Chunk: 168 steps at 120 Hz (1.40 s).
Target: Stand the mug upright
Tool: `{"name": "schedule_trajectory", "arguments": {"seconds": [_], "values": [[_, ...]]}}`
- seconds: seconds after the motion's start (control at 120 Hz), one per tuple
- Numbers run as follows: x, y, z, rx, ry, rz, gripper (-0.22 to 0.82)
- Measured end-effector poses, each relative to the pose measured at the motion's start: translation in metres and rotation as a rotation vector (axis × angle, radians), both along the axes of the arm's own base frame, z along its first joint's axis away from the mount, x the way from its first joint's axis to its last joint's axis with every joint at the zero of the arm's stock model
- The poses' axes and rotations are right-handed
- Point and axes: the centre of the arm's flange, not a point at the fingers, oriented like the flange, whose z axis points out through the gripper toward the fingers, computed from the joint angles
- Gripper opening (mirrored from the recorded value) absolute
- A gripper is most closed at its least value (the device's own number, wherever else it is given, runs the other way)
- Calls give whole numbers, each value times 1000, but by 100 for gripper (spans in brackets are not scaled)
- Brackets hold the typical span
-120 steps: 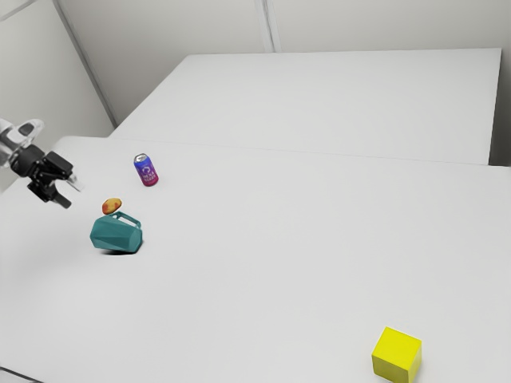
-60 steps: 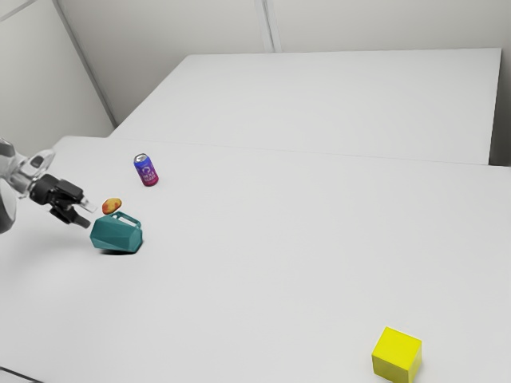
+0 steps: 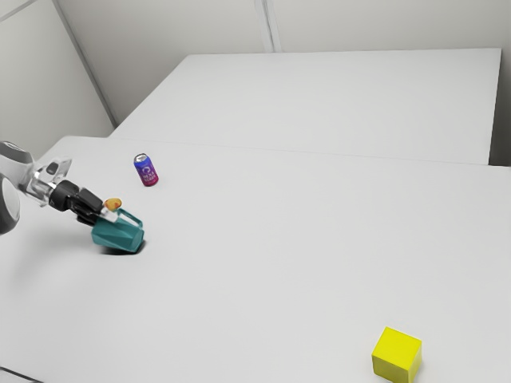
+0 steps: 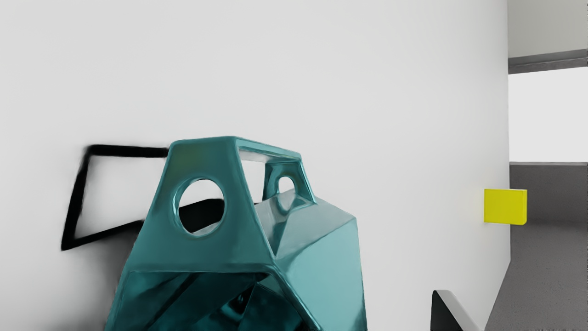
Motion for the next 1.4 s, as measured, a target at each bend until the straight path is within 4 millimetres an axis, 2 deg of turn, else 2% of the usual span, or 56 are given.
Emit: {"name": "schedule_trajectory", "arguments": {"seconds": [0.125, 0.275, 0.342, 0.383, 0.5, 0.625, 0.683, 0.783, 0.867, 0.95, 1.075, 1.225, 1.4], "values": [[0, -1, 4, -1, 0, -1, -5], [-1, -6, 21, 10, -17, -3, -12], [-6, -12, 36, 14, -32, 0, -14], [-9, -19, 52, 26, -47, -4, -14], [-4, -61, 123, 148, -93, -87, -16], [9, -112, 176, 343, -99, -203, -17], [23, -143, 192, 444, -98, -268, -17], [45, -190, 202, 599, -90, -349, -17], [60, -220, 201, 708, -89, -383, -18], [70, -229, 195, 799, -98, -368, -18], [90, -247, 171, 918, -138, -357, -18], [89, -254, 136, 968, -143, -291, -18], [91, -262, 108, 986, -134, -230, -18]]}}
